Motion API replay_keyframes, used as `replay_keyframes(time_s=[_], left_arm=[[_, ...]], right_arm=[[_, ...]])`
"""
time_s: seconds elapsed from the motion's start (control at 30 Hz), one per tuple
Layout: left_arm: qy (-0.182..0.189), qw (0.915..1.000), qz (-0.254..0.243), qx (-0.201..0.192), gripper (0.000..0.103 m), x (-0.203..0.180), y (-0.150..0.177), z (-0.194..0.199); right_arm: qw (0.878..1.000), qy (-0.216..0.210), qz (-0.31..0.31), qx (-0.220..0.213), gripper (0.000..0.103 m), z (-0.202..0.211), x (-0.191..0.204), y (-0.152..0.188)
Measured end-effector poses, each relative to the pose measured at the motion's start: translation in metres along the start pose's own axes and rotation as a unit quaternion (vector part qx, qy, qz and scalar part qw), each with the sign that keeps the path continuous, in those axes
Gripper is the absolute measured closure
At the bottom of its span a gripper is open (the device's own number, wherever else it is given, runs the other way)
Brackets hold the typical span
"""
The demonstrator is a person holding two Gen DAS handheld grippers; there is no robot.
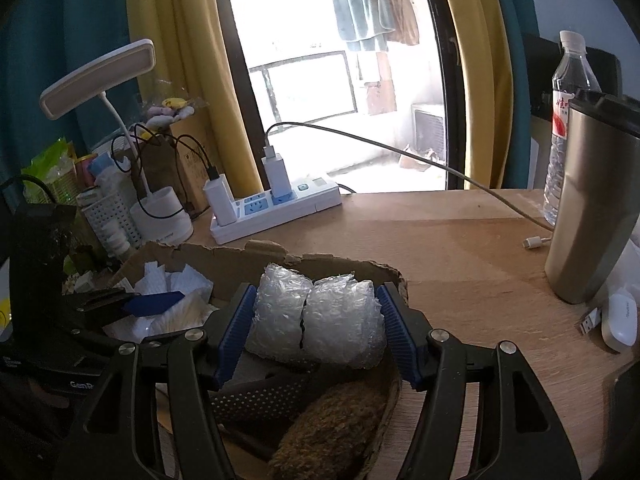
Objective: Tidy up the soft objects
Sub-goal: 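Lower the pads and swab bag into the box and open both tools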
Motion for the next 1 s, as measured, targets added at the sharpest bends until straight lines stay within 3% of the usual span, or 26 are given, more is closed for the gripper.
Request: replay_keyframes(time_s=[0.37,0.67,1.0], left_arm=[[0.001,1.0000,0.003,0.002,0.030,0.000,0.000,0.000],[-0.002,1.0000,0.002,0.001,0.030,0.000,0.001,0.005],[-0.012,0.9994,-0.011,-0.030,0.029,-0.007,-0.002,0.038]], right_arm=[[1.000,0.001,0.006,-0.005,0.035,0.000,0.001,0.001],[1.000,-0.018,0.005,-0.008,0.024,0.004,0.006,0.001],[0.999,-0.007,0.000,-0.038,0.023,0.021,0.004,-0.007]])
Point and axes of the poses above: each gripper's, at about its wrist camera, not at the fingertips, and z roughly against the way its jaws point, x to its left, y to its underside, the point moved 5 cm from there along -z, roughly the way its jaws point, and after that the axes turned 9 degrees about -z, right-handed, at the moved point
